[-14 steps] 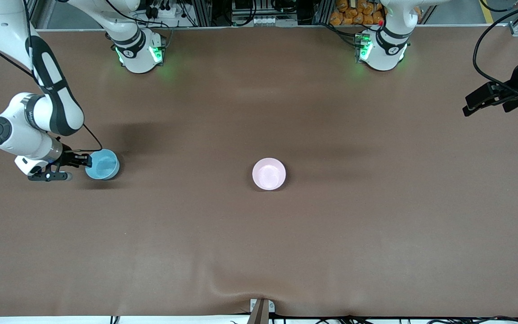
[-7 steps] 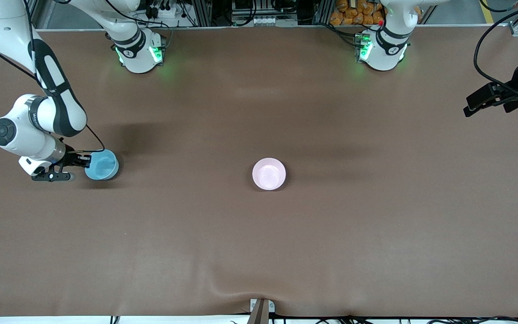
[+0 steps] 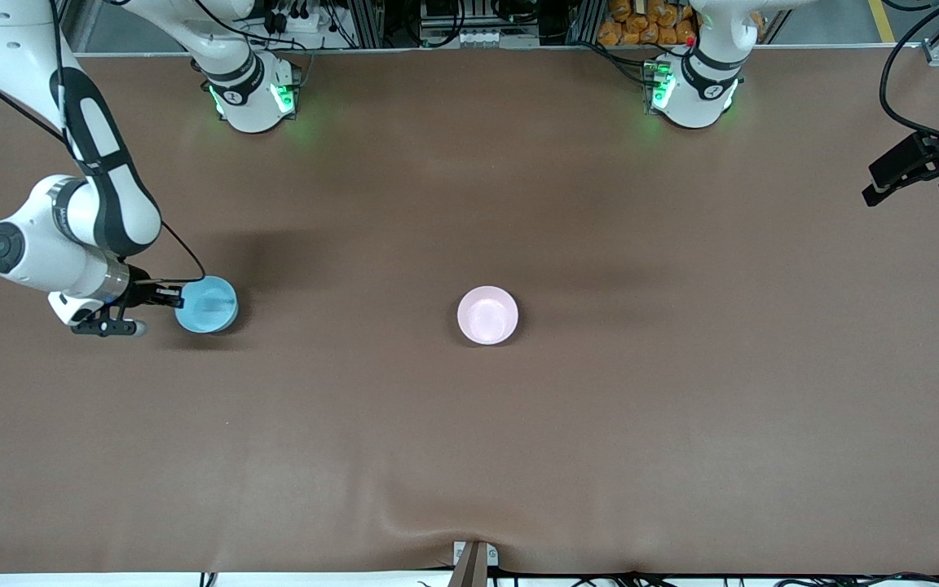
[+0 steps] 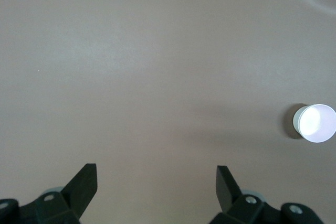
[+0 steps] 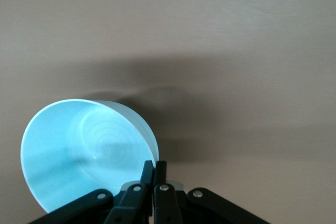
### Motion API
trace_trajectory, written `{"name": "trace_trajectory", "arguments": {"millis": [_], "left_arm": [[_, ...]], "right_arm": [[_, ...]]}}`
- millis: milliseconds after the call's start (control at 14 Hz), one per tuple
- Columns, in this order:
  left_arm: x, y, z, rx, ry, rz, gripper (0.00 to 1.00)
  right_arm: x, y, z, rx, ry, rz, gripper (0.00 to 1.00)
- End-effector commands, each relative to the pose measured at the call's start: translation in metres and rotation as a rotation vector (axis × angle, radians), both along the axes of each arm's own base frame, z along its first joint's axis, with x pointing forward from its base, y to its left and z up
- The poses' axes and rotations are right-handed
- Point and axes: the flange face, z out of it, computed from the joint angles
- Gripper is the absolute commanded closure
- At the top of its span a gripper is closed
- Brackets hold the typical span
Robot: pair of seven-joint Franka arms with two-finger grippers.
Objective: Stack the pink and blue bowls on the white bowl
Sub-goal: 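Carry the blue bowl with the right gripper onto the pink bowl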
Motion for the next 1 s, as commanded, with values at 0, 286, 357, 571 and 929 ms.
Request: {"name": "trace_trajectory", "arguments": {"millis": [0, 286, 357, 571, 929], "left_arm": [[-0.003, -0.002, 0.003, -0.015, 0.002, 0.007, 0.0], [-0.006, -0.012, 0.005, -0.014, 0.002, -0.008, 0.0], [-0.008, -0.013, 0.003, -0.011, 0.022, -0.015, 0.0], [-0.009, -0.016, 0.003, -0.008, 0.023, -0.016, 0.0], [-0.006, -0.021, -0.002, -0.003, 0.025, -0.029, 0.0]], "right_arm": [[0.026, 0.042, 0.045, 0.038, 0.044, -0.109, 1.0], [0.039, 0.162, 0.073, -0.004, 0.047, -0.258, 1.0], [0.043, 0.196, 0.084, -0.007, 0.038, -0.308, 1.0], [0.045, 0.305, 0.107, 0.036, 0.051, -0.453, 1.0], [0.025, 0.416, 0.099, 0.032, 0.037, -0.585, 1.0]]}}
